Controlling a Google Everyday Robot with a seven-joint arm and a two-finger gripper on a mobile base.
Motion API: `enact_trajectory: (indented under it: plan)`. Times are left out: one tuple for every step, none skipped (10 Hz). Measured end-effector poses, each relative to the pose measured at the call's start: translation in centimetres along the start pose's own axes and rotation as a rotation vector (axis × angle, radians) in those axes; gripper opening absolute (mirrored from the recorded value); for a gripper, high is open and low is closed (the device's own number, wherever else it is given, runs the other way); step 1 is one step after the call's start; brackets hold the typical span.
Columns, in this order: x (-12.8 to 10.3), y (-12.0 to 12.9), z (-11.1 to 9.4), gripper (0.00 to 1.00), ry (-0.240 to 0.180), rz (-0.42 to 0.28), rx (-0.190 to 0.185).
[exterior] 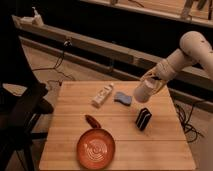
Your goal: Place the ceramic cup over the eraser
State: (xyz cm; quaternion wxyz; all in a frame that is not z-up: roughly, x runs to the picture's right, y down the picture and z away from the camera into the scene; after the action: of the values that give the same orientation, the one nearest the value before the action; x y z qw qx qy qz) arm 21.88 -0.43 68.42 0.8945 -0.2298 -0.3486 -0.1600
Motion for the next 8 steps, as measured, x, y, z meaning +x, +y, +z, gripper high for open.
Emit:
enact_trajectory:
  plan:
    - [-0.4,0.2,-0.3,0.10,0.008,-0.005,-0.006]
    - [-0.8,0.1,-0.4,0.10,0.002,0.004,-0.034]
    - [-0.3,0.3,-0.9,0.10,0.000,0.033,-0.093]
    - [0.1,0.6,-1.4,0.10,-0.002,0.054,-0.137]
    - [0.6,0.9,-2.1,0.10,0.010,0.074,-0.170]
    - [1.0,1.2,-2.7,0.10,0.024,0.090,-0.195]
    - [1.3,1.7,-3.4,0.10,0.034,0.103,-0.208]
    - [1.6,2.4,-4.0,0.10,0.042,0.120,-0.222]
